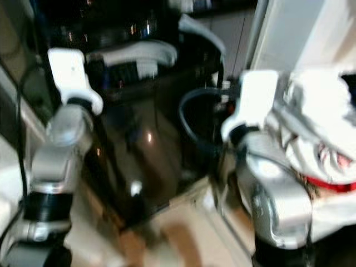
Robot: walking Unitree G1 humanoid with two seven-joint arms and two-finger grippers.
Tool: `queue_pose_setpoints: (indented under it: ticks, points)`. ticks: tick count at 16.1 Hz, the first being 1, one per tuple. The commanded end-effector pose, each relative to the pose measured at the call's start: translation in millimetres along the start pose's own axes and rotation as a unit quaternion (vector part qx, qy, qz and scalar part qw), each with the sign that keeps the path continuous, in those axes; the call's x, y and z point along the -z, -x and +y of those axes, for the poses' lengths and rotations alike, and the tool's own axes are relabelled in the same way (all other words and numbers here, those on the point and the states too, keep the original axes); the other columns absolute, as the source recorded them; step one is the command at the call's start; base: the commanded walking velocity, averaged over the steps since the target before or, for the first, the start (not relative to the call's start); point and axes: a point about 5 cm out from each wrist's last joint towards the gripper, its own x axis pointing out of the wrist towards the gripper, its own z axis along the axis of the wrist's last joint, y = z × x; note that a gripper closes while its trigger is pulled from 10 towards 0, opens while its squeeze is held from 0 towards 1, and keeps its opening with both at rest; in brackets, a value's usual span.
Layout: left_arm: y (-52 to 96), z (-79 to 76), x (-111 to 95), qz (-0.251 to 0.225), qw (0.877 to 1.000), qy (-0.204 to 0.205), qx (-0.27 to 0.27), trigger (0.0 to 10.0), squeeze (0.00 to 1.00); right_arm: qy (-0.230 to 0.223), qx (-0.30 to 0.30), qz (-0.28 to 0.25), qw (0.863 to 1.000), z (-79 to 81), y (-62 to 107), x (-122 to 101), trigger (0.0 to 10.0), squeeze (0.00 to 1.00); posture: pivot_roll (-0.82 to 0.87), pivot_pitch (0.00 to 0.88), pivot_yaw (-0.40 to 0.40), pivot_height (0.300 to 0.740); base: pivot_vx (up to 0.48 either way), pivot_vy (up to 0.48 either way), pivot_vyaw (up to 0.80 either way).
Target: Clothes washing
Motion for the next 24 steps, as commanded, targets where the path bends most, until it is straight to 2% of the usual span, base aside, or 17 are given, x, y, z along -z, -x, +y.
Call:
queue_pose_setpoints:
  ticks: [1, 3, 7, 15, 19, 24]
  points:
    - [-0.9, -9.2, -2.1, -0.004, 1.0, -0.001, 0.019, 10.0, 0.0, 0.003, 0.007, -0.009, 1.0, -3.1, 3.5, -3.7, 10.0, 0.0, -0.09, 0.0, 0.069, 0.74, 0.304, 0.0, 0.0]
    - [-1.3, -10.3, -2.0, -0.005, 1.0, 0.0, 0.022, 10.0, 0.0, -0.01, 0.011, -0.007, 1.0, -3.7, 3.7, -3.7, 10.0, 0.0, -0.1, 0.0, 0.072, 0.74, 0.298, 0.0, -0.8]
    - [-1.8, -11.0, -1.4, -0.005, 1.0, 0.003, 0.024, 10.0, 0.0, -0.006, 0.015, -0.008, 1.0, -4.9, 4.7, -4.5, 10.0, 0.0, -0.11, 0.0, 0.077, 0.74, 0.299, 0.0, -0.72]
    - [-2.8, -12.0, -0.6, -0.003, 1.0, 0.01, 0.022, 10.0, 0.0, 0.0, 0.014, -0.016, 1.0, -5.8, 5.0, -7.6, 10.0, 0.0, -0.11, 0.0, 0.073, 0.74, 0.3, 0.0, 0.0]
    - [-2.8, -11.8, 0.1, -0.002, 1.0, 0.013, 0.018, 10.0, 0.0, -0.006, 0.01, -0.007, 1.0, -6.1, 4.3, -6.7, 10.0, 0.0, -0.11, 0.0, 0.06, 0.74, 0.317, 0.0, -0.8]
    - [-2.5, -11.0, 0.6, -0.003, 1.0, 0.016, 0.009, 10.0, 0.0, 0.001, 0.005, -0.009, 1.0, -6.5, 3.5, -8.2, 10.0, 0.0, -0.1, 0.0, 0.051, 0.74, 0.335, 0.0, 0.0]
